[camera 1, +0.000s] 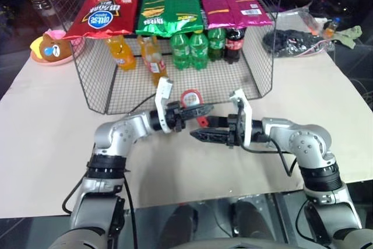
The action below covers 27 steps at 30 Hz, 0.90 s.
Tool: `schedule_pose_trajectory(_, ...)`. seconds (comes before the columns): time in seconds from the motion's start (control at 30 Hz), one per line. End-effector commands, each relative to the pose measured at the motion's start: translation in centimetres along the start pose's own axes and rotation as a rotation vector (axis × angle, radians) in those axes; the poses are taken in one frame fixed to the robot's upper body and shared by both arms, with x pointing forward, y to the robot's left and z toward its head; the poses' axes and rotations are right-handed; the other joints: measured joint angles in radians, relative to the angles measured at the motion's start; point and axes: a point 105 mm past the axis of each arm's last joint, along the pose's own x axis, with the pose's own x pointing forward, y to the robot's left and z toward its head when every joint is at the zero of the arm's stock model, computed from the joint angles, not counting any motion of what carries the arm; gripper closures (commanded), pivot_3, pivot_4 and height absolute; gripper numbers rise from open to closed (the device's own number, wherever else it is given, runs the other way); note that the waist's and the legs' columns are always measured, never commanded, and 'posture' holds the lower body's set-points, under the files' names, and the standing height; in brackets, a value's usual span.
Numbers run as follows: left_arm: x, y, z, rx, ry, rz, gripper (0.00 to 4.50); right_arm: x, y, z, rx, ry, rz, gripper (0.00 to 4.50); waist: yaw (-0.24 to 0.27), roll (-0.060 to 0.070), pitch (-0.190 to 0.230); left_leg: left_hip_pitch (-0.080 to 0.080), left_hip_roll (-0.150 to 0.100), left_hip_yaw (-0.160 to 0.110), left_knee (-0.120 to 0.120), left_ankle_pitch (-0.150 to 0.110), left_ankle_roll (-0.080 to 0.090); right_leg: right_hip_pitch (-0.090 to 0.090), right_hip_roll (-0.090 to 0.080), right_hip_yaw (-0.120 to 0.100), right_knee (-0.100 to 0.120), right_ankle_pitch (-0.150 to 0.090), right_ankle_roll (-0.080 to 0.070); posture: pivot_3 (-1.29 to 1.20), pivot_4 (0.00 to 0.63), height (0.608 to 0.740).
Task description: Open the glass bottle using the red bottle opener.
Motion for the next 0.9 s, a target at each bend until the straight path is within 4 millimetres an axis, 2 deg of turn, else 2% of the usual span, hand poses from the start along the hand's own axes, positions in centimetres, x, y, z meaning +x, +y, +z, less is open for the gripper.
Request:
schedule_pose_trajectory(0.03,0.2,-0.4,0.4,0.036,-0.009,-0.005,4.50,0.3,1.0,0.4,-0.029,0.020,0.051,1.38,0.000,0.000,0.000,0.000,0.000,0.000,0.000,0.000,0.000,0.000,0.000,0.000,0.000,0.000,0.000,0.00,0.150,0.740)
schedule_pose_trajectory(0.23,0.3,-0.5,-0.4,0.027,0.002,-0.007,4.50,0.5,0.9,0.4,-0.041,0.036,0.047,4.18,-0.001,0.000,0.000,0.000,0.000,0.000,0.000,0.000,0.000,0.000,0.000,0.000,0.000,0.000,0.000,0.00,0.150,0.740)
schedule_pose_trajectory(0.27,0.3,-0.5,-0.4,0.024,0.000,-0.006,4.50,0.5,0.9,0.4,-0.041,0.036,0.047,4.44,-0.001,0.000,0.000,0.000,0.000,0.000,0.000,0.000,0.000,0.000,0.000,0.000,0.000,0.000,0.000,0.00,0.150,0.740)
schedule_pose_trajectory(0.43,0.4,0.2,-0.2,0.040,-0.019,0.038,4.50,0.4,0.7,0.4,-0.043,0.026,0.033,4.44,0.000,0.000,0.000,0.000,0.000,0.000,0.000,0.000,0.000,0.000,0.000,0.000,0.000,0.000,0.000,0.00,0.150,0.740)
schedule_pose_trajectory(0.6,0.4,0.8,0.9,0.114,-0.093,0.075,4.50,0.2,-0.1,0.8,-0.026,-0.026,-0.023,4.44,0.001,0.000,0.000,0.000,0.000,0.000,0.000,0.000,0.000,0.000,0.000,0.000,0.000,0.000,0.000,0.00,0.150,0.740)
schedule_pose_trajectory(0.63,0.4,0.8,1.0,0.123,-0.097,0.074,3.66,0.0,-0.3,0.9,-0.022,-0.038,-0.038,4.50,0.001,0.000,0.000,0.000,0.000,0.000,0.000,0.000,0.000,0.000,0.000,0.000,0.000,0.000,0.000,0.00,0.150,0.740)
schedule_pose_trajectory(0.73,0.3,0.6,0.8,0.133,-0.100,0.078,2.26,-0.8,-1.2,1.1,-0.014,-0.066,-0.094,4.50,0.000,0.000,0.000,0.000,0.000,0.000,0.000,0.000,0.000,-0.001,0.000,0.001,0.000,0.000,0.000,0.00,0.150,0.740)
schedule_pose_trajectory(0.87,-0.4,-0.2,0.5,0.145,-0.107,0.097,0.36,-3.2,-2.7,1.4,-0.016,-0.101,-0.190,4.50,0.002,0.000,0.000,-0.001,0.000,0.000,0.000,0.000,0.000,-0.001,-0.001,0.000,0.000,0.000,0.000,0.00,0.150,0.740)
schedule_pose_trajectory(0.9,-0.6,-0.4,0.5,0.148,-0.109,0.104,0.20,-3.7,-2.9,1.5,-0.016,-0.107,-0.206,4.50,0.003,0.000,0.000,-0.001,0.000,0.000,0.000,0.000,0.000,-0.001,-0.001,0.000,-0.001,0.000,0.000,0.00,0.150,0.740)
